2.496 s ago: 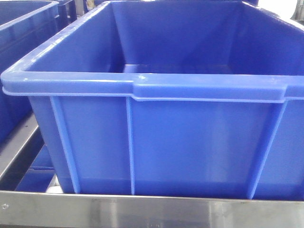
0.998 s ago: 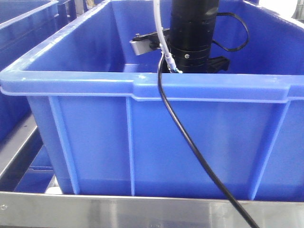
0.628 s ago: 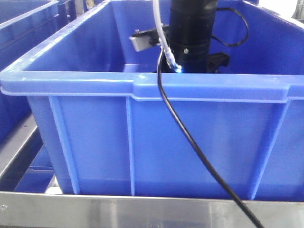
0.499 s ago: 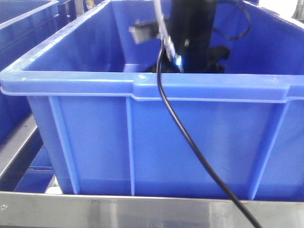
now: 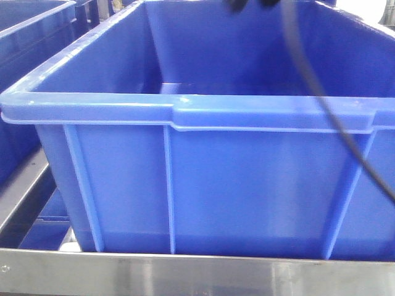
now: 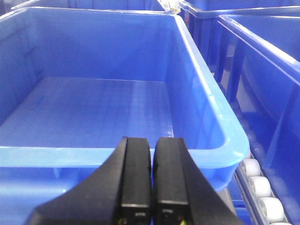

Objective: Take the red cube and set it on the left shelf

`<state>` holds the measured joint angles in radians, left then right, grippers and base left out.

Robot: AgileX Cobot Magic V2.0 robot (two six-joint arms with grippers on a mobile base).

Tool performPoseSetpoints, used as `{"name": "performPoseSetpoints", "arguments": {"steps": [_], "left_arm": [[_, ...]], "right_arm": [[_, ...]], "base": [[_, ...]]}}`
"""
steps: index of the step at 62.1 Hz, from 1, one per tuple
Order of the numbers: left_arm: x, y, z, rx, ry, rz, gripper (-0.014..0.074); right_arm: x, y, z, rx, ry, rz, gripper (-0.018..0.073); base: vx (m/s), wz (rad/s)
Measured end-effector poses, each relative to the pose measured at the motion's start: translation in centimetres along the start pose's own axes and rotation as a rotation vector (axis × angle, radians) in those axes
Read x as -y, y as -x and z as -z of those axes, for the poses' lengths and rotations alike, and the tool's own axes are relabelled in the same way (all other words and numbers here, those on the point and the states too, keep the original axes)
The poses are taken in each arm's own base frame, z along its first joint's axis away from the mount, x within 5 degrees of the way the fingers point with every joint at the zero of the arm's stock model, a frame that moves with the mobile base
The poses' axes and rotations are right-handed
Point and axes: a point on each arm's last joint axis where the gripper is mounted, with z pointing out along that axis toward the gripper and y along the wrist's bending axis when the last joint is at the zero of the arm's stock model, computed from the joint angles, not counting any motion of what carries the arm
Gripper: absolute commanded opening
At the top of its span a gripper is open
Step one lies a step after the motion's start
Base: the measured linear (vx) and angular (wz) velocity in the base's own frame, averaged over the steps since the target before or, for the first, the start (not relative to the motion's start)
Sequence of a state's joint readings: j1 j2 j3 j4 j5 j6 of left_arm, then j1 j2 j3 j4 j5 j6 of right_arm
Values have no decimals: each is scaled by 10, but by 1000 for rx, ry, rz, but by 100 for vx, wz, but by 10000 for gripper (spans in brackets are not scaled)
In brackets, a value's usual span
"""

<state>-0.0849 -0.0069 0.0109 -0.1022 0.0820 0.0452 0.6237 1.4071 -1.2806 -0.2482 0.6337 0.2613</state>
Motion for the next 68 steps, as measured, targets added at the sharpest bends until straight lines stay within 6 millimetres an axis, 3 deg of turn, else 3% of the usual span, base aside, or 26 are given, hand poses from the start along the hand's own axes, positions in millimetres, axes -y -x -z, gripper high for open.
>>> {"name": "performPoseSetpoints", "arguments": {"steps": [5,22,41,52,68], "left_arm": [[0,0,0,0,0,0,101],[0,0,0,0,0,0,102],[0,0,0,0,0,0,101],[0,0,0,0,0,0,102],[0,0,0,0,0,0,102]], "right_arm": [[3,-12,23,65,15,-1,162],[12,-88,75,218,61,11,46],[17,-162,103,363,97,17,46],[20,-180,116,429,102,12,46],[20,-182,121,459,104,9,46]], "base": [[0,0],[0,0],[0,0],[0,0],[0,0]]}}
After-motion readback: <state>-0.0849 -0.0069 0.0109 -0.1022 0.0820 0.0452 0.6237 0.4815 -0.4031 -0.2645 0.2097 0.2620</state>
